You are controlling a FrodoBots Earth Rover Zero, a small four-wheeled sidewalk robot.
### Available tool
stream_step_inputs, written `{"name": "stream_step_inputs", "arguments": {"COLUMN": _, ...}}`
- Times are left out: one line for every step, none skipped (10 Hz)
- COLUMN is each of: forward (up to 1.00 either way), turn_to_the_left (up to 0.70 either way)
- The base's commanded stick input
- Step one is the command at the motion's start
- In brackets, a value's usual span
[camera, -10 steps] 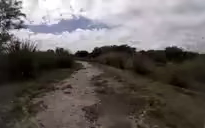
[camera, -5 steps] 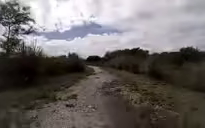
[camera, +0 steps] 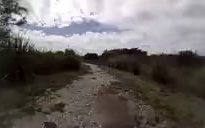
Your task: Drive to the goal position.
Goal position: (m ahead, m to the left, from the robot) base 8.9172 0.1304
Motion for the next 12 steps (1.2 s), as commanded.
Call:
{"name": "stream_step_inputs", "arguments": {"forward": 0.85, "turn_to_the_left": 0.0}}
{"name": "stream_step_inputs", "arguments": {"forward": 0.85, "turn_to_the_left": 0.0}}
{"name": "stream_step_inputs", "arguments": {"forward": 0.85, "turn_to_the_left": 0.0}}
{"name": "stream_step_inputs", "arguments": {"forward": 0.85, "turn_to_the_left": 0.0}}
{"name": "stream_step_inputs", "arguments": {"forward": 0.85, "turn_to_the_left": 0.0}}
{"name": "stream_step_inputs", "arguments": {"forward": 0.85, "turn_to_the_left": 0.0}}
{"name": "stream_step_inputs", "arguments": {"forward": 0.85, "turn_to_the_left": 0.0}}
{"name": "stream_step_inputs", "arguments": {"forward": 0.85, "turn_to_the_left": 0.0}}
{"name": "stream_step_inputs", "arguments": {"forward": 0.85, "turn_to_the_left": 0.0}}
{"name": "stream_step_inputs", "arguments": {"forward": 0.85, "turn_to_the_left": 0.0}}
{"name": "stream_step_inputs", "arguments": {"forward": 0.85, "turn_to_the_left": 0.0}}
{"name": "stream_step_inputs", "arguments": {"forward": 0.85, "turn_to_the_left": 0.0}}
